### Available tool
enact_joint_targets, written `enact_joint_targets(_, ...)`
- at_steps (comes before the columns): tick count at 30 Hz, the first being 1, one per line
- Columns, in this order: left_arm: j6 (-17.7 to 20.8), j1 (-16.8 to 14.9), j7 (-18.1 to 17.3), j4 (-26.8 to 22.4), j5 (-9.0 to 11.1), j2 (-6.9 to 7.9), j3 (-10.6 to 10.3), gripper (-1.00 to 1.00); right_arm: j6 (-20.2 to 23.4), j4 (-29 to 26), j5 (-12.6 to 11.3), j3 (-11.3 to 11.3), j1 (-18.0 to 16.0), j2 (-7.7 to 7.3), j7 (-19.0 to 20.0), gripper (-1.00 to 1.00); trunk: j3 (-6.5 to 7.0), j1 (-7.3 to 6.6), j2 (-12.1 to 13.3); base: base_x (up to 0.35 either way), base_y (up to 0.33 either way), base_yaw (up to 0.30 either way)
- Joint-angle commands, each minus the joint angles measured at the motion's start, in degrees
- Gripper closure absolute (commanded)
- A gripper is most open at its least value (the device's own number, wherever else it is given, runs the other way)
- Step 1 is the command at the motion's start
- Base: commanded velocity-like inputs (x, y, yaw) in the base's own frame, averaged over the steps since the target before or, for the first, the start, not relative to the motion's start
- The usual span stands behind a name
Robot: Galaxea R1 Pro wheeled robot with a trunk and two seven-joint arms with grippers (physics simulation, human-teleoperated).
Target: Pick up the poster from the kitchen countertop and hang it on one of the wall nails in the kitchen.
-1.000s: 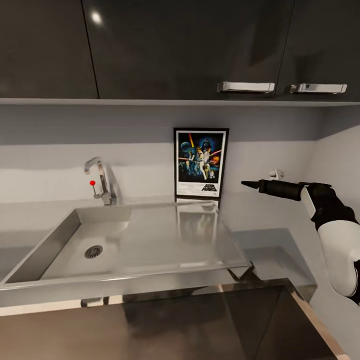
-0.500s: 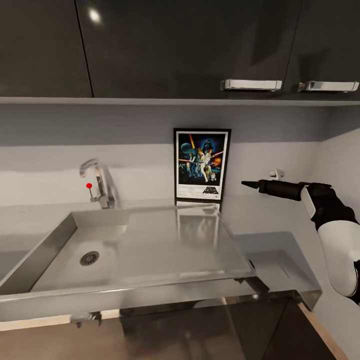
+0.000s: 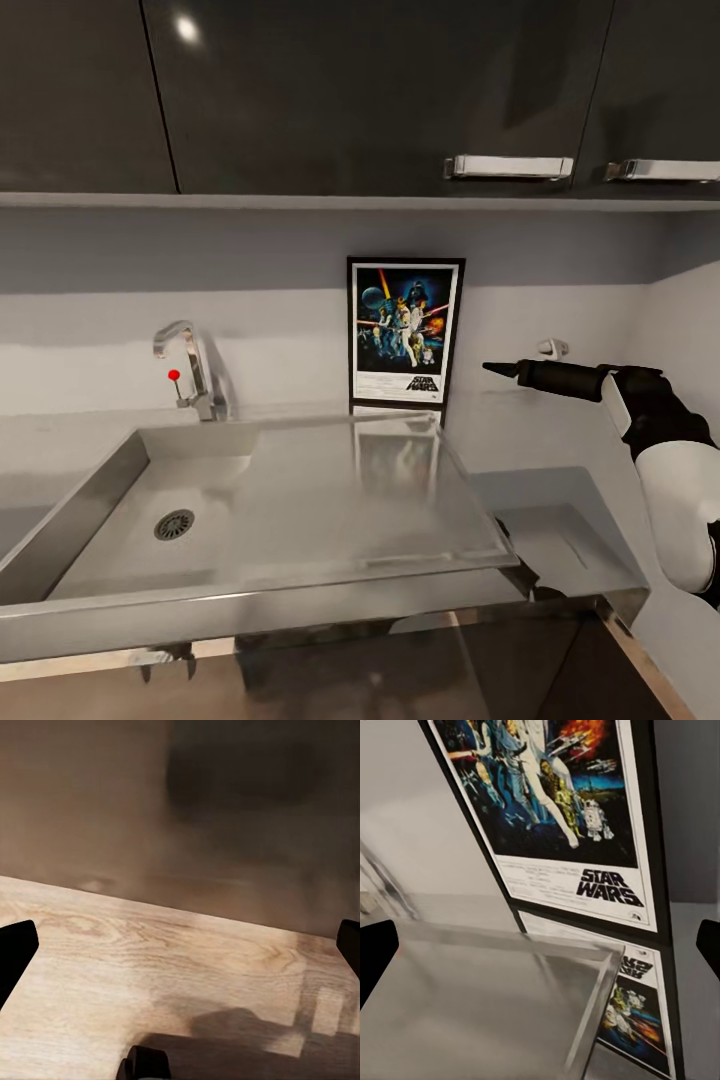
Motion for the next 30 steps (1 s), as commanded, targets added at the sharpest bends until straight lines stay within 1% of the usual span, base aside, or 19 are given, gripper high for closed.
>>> enact_joint_targets(1, -0.1, 0.0, -0.3, 0.0, 0.0, -0.01, 0.1, -1.0, 0.5, 0.0, 0.1, -0.2, 0.0, 0.03, 0.2, -1.0, -0.05, 0.0, 0.0, 0.025, 0.0, 0.0)
enact_joint_targets(8, -0.1, 0.0, -0.3, 0.0, 0.0, 0.01, 0.1, -1.0, 0.5, 0.0, 0.1, -0.2, 0.0, 0.09, 0.1, -1.0, -0.05, 0.0, 0.0, 0.141, 0.0, 0.0)
enact_joint_targets(18, -0.1, 0.0, -0.3, 0.0, 0.0, 0.0, 0.1, -1.0, 0.5, 0.0, 0.1, -0.2, 0.0, 0.05, 0.2, -1.0, -0.05, 0.0, 0.0, 0.038, 0.0, 0.0)
enact_joint_targets(24, -0.1, 0.0, -0.3, 0.0, 0.0, 0.03, 0.1, -1.0, 0.5, -0.1, 0.1, -0.2, 0.0, 0.03, 0.2, -1.0, -0.05, 0.0, 0.0, 0.161, -0.026, 0.0)
enact_joint_targets(30, -0.1, 0.0, -0.3, 0.0, 0.0, -0.01, 0.1, -1.0, 0.5, 0.0, 0.1, -0.2, 0.0, 0.03, 0.2, -1.0, -0.05, 0.0, 0.0, 0.064, -0.012, 0.0)
